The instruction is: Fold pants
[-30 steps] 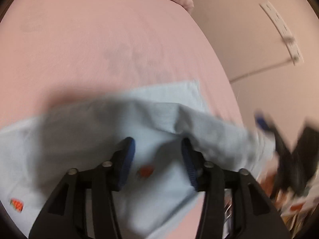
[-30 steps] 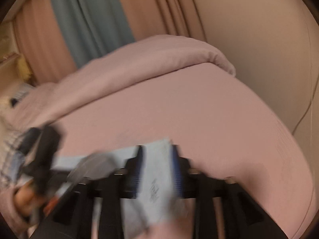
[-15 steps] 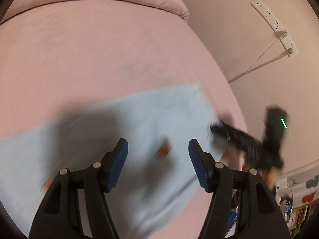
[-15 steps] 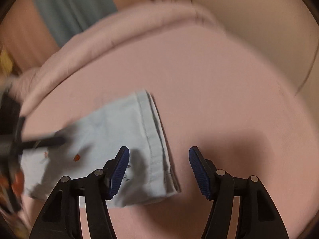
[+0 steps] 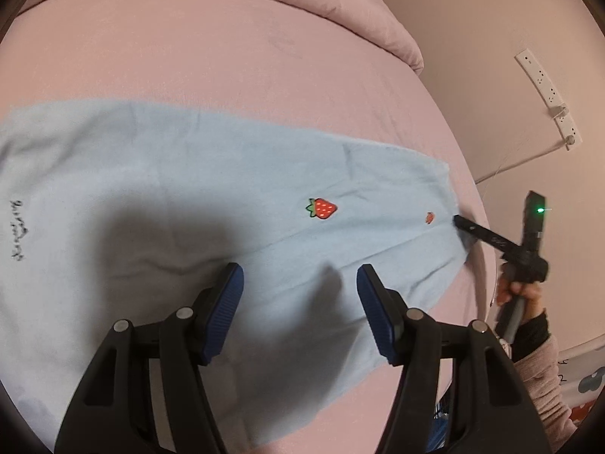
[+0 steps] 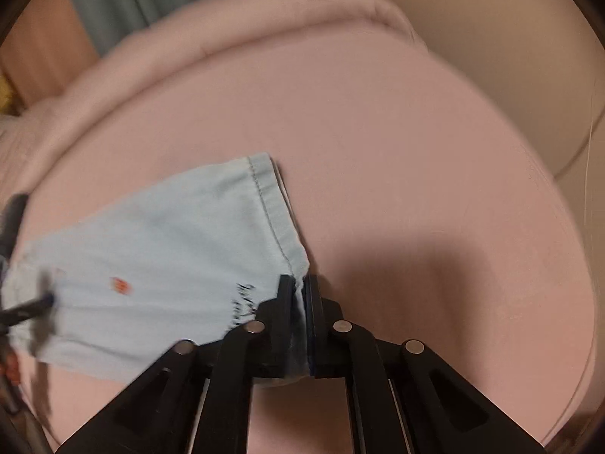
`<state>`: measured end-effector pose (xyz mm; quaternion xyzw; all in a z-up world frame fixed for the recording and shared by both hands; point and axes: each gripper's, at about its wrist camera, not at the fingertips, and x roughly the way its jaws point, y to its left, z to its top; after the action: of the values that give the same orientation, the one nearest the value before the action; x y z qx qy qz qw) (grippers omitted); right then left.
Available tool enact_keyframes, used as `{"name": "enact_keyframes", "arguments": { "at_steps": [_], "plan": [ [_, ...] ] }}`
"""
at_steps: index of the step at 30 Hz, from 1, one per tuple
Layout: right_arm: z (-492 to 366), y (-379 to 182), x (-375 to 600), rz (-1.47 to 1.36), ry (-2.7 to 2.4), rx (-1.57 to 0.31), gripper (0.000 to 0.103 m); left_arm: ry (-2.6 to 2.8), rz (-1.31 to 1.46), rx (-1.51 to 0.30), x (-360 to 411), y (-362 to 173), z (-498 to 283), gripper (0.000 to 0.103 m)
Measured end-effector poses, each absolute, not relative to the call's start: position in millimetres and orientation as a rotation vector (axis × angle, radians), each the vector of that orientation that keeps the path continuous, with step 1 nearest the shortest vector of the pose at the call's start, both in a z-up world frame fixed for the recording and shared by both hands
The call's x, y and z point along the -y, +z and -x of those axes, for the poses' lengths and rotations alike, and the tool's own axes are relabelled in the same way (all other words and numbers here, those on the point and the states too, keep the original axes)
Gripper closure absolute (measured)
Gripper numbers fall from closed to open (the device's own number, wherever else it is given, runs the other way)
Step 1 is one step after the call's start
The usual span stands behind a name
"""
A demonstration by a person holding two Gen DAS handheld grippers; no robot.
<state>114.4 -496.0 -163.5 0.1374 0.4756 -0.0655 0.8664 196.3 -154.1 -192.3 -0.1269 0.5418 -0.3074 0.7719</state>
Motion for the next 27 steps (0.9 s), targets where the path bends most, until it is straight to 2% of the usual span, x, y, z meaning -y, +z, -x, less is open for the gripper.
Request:
{"name": "enact_keyframes", "arguments": {
  "at_steps": [1,3,4,7,11,12,13,15,20,25,27],
  "plan": [
    [-111.7,-160.8,497.3,-0.315,-0.148,-0.971,0.096,-0.677,0.299,-1.158,146.0,-185.9,-195.0,0.041],
    [-103.4,-150.8,499.4,-0.362,-0.171,-0.936,0.085,-0.685,0.358,-1.102,115.9,-172.6,-188.4,0.040],
    [-97.6,-143.1,498.0,-0.347,-0.214,-0.919,0.073,-0.653,0.369,-1.065,93.5,-164.7,-186.3,0.040],
    [-83.2,-108.5,468.5,-0.216,-0.271,-0.811,0.069,-0.507,0.330,-0.984,38.8,-155.2,-180.5,0.037],
    [-107.9,-87.0,377.5,-0.266,0.197,-0.788,0.069,-0.376,0.322,-1.022,-15.9,-177.7,-170.8,0.037],
    [-119.0,-86.7,351.8,-0.257,0.281,-0.798,0.069,-0.362,0.325,-1.053,-24.3,-188.4,-165.0,0.040],
    [-138.4,-89.6,314.2,-0.254,0.389,-0.828,0.069,-0.367,0.346,-1.090,-32.0,-202.6,-156.7,0.043],
    [-176.9,-99.5,252.7,-0.250,0.527,-0.898,0.069,-0.400,0.371,-1.045,-40.7,-208.8,-136.3,0.043],
    [-255.7,-122.3,135.2,-0.145,0.656,-1.046,0.069,-0.448,0.316,-1.058,-46.1,-202.9,-113.1,0.044],
    [-281.1,-134.4,86.4,-0.101,0.640,-1.179,0.070,-0.471,0.326,-1.060,-55.0,-203.7,-120.9,0.043],
    [-276.4,-143.2,79.0,-0.118,0.697,-1.236,0.086,-0.483,0.341,-1.062,-60.7,-205.0,-122.9,0.043]
  ]
}}
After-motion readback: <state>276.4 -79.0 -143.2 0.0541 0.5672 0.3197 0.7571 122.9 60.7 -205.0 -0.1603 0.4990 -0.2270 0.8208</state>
